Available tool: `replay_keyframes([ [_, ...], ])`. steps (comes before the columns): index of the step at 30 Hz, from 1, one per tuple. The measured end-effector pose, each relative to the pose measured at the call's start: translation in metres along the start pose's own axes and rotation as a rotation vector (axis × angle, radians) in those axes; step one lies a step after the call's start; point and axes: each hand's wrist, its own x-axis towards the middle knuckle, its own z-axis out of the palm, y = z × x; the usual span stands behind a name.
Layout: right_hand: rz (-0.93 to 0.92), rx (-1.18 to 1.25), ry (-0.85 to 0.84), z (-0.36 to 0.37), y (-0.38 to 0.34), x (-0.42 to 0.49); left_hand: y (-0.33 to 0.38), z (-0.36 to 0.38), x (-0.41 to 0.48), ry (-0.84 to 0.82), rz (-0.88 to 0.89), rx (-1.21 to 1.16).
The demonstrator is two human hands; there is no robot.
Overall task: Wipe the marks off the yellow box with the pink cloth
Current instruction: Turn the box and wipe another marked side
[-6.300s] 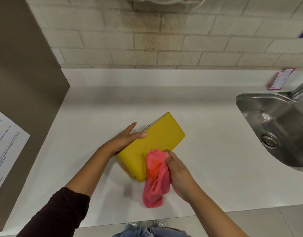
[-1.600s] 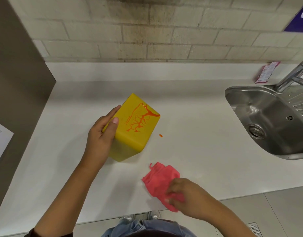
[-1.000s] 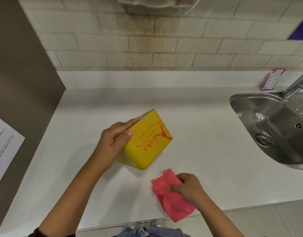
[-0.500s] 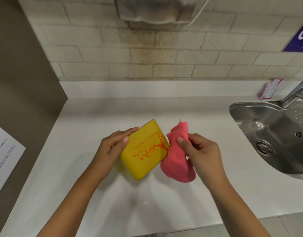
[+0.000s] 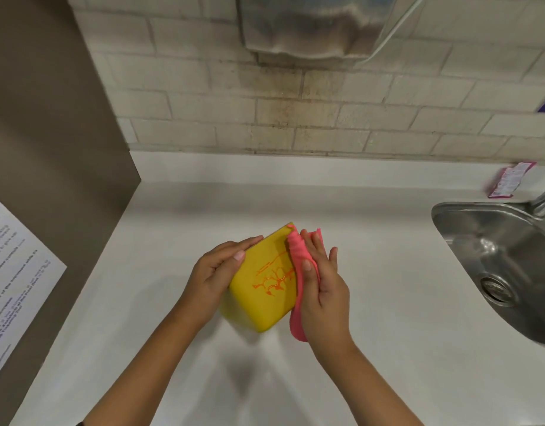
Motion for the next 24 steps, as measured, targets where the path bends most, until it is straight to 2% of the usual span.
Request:
replay_keyframes([
  [3, 0.014, -0.005, -0.024, -0.001, -0.001, 0.010, -0.001, 0.000, -0.001, 0.014, 0.000, -0.010],
  [8, -0.285, -0.193, -0.215, 0.001, 0.004, 0.016, 0.003, -0.001, 0.001, 0.035, -0.006, -0.054],
  [11, -0.368, -0.215, -0.286, -0.010, 0.014, 0.012, 0.003, 0.000, 0.001, 0.040, -0.009, -0.083],
  [13, -0.289, -0.136, -0.246, -0.017, 0.020, 0.010, 0.003, 0.001, 0.001, 0.047, -0.015, -0.086],
  [16, 0.110, 0.087, -0.054, -0.017, 0.014, 0.014, 0.003, 0.002, 0.000, 0.024, -0.010, -0.056],
  [18, 0.217, 0.078, -0.003, -0.013, 0.007, 0.020, 0.003, 0.002, -0.001, 0.026, -0.003, -0.040],
  [20, 0.156, 0.019, -0.039, -0.004, -0.004, 0.023, 0.002, 0.002, 0.000, 0.041, -0.005, -0.030],
  [24, -0.173, -0.113, -0.197, 0.012, -0.015, 0.017, 0.002, 0.003, 0.002, 0.078, -0.002, -0.073],
])
